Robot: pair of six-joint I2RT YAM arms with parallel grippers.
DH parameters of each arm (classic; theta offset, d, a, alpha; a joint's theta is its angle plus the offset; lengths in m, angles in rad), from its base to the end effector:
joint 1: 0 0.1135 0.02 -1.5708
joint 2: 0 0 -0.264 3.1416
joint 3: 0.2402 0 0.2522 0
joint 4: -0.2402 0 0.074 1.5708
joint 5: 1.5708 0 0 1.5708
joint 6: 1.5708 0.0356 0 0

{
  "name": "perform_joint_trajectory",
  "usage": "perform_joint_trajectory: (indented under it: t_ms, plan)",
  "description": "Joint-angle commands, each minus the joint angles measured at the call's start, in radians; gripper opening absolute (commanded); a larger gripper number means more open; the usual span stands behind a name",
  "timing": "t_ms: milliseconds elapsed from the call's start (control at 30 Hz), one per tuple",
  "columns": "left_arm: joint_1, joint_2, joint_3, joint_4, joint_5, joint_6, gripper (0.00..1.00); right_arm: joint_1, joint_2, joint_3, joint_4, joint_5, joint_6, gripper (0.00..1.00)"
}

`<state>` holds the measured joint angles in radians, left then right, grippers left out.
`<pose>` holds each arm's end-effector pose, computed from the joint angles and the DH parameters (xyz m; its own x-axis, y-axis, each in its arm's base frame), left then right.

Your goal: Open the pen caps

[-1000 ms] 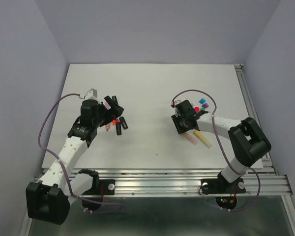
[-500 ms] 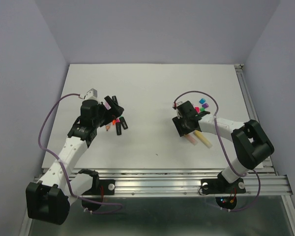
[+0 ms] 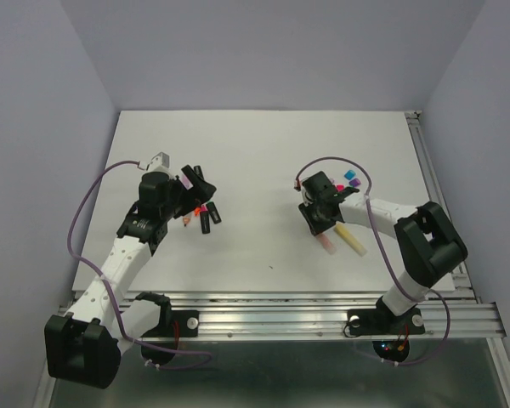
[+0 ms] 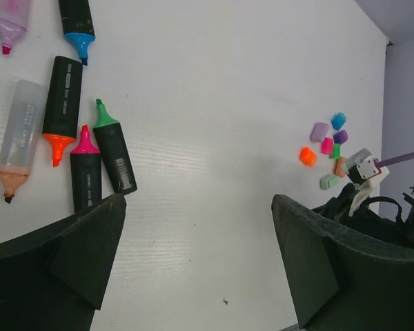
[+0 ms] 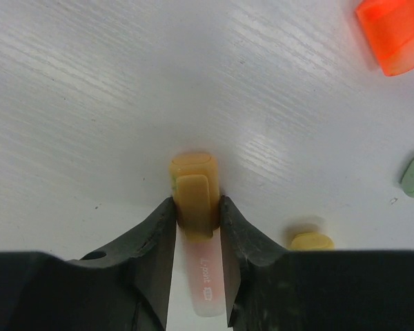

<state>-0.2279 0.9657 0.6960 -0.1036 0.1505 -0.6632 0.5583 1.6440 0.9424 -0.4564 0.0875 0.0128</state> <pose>0.2166 -0.0557 0.2834 -0.5012 -0.5086 -0.7001 0.0645 0.7848 -0.6163 0.2638 0.1611 0.1642 -0.7832 -0.4741 -0.4022 -0.4880 0.8696 -0.0749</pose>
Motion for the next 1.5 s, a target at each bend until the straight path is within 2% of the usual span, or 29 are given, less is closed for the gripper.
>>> perform_joint_trajectory:
  t_ms: [0, 167, 267, 333, 467, 500, 600, 733, 933, 1033, 1300, 1400, 1433, 1467]
  plan:
    - [-0.004, -0.015, -0.013, 0.068, 0.075, 0.017, 0.99, 0.006, 0.039, 0.041, 0.021, -0.066, -0.014, 0.26]
    - [-0.007, -0.019, -0.024, 0.099, 0.162, 0.020, 0.99, 0.005, -0.093, 0.010, 0.126, -0.077, 0.145, 0.17]
    - [-0.028, -0.035, -0.045, 0.143, 0.196, 0.020, 0.99, 0.006, -0.226, -0.046, 0.208, -0.083, 0.411, 0.09]
    - [-0.051, -0.056, -0.053, 0.165, 0.210, 0.020, 0.99, 0.017, -0.349, -0.109, 0.272, -0.071, 0.525, 0.08]
    - [-0.175, -0.116, -0.088, 0.258, 0.173, 0.037, 0.99, 0.041, -0.551, -0.302, 0.445, 0.043, 0.849, 0.08]
    - [-0.238, -0.125, -0.093, 0.271, 0.167, 0.043, 0.99, 0.045, -0.579, -0.333, 0.464, 0.053, 0.962, 0.08]
    - [-0.324, -0.147, -0.118, 0.340, 0.213, 0.088, 0.99, 0.058, -0.664, -0.422, 0.532, 0.066, 1.076, 0.10]
    - [-0.454, -0.131, -0.173, 0.461, 0.241, 0.082, 0.99, 0.087, -0.722, -0.491, 0.633, 0.038, 1.154, 0.13]
    - [-0.594, -0.024, -0.178, 0.508, 0.098, 0.085, 0.99, 0.143, -0.707, -0.511, 0.729, 0.012, 1.220, 0.12]
    - [-0.634, 0.039, -0.141, 0.527, 0.051, 0.102, 0.99, 0.169, -0.662, -0.513, 0.783, 0.006, 1.243, 0.12]
    - [-0.699, 0.175, -0.090, 0.525, 0.049, 0.154, 0.99, 0.215, -0.582, -0.495, 0.881, 0.012, 1.279, 0.12]
    - [-0.722, 0.223, -0.078, 0.524, 0.032, 0.152, 0.91, 0.230, -0.561, -0.472, 0.884, -0.003, 1.265, 0.13]
    - [-0.729, 0.237, -0.070, 0.525, 0.026, 0.149, 0.83, 0.233, -0.556, -0.470, 0.884, -0.006, 1.262, 0.13]
    - [-0.732, 0.241, -0.067, 0.525, 0.023, 0.148, 0.79, 0.241, -0.553, -0.467, 0.886, -0.006, 1.260, 0.13]
